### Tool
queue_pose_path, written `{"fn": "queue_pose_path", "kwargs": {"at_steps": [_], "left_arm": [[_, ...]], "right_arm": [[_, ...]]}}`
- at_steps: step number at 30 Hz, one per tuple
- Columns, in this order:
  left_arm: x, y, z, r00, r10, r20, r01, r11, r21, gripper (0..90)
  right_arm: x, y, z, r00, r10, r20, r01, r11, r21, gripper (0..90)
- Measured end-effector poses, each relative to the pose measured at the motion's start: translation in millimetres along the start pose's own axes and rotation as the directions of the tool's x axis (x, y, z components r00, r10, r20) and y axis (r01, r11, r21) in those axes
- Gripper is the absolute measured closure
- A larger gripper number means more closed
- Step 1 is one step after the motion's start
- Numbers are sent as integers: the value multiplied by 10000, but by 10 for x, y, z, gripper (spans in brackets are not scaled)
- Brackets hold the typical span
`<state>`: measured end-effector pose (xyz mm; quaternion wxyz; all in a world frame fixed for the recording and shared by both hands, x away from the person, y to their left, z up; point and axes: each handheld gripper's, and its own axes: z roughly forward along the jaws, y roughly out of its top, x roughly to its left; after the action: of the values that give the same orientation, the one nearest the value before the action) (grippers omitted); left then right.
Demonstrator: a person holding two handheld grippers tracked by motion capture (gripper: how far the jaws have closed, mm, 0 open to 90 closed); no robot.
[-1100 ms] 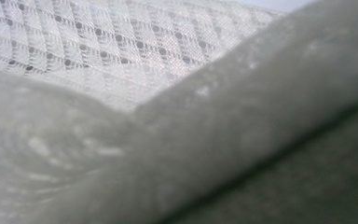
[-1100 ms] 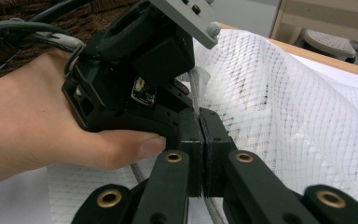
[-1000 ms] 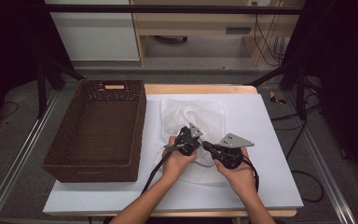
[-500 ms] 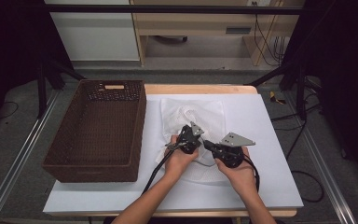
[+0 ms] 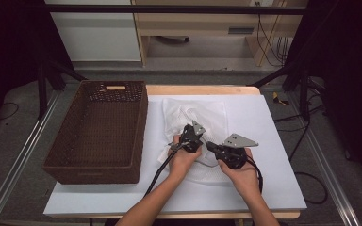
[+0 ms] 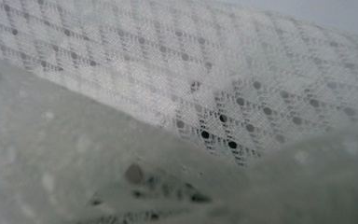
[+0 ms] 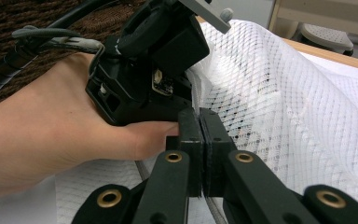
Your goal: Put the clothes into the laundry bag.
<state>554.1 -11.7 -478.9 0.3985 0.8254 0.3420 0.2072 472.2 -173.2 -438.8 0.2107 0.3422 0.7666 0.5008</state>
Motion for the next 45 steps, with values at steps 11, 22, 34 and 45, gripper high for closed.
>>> {"fn": "queue_pose_path", "kwargs": {"at_steps": [11,22,34,45], "left_arm": [[-5,-4,7,9999,-113,-99,112,9999,-111,900],[-33,-65,-208,9999,56,122,-53,9996,-273,900],[-137,-192,-617,9978,251,610,-222,9986,-479,900],[-155,-214,-923,9950,463,887,-388,9957,-846,900]], "right_arm": [[-11,-9,9,10000,13,-8,-13,10000,51,892],[-36,-25,36,9999,94,101,-96,9997,206,892],[-53,-24,12,9997,44,230,-46,9999,113,893],[-29,-21,-6,9997,-51,233,49,9999,89,892]]}}
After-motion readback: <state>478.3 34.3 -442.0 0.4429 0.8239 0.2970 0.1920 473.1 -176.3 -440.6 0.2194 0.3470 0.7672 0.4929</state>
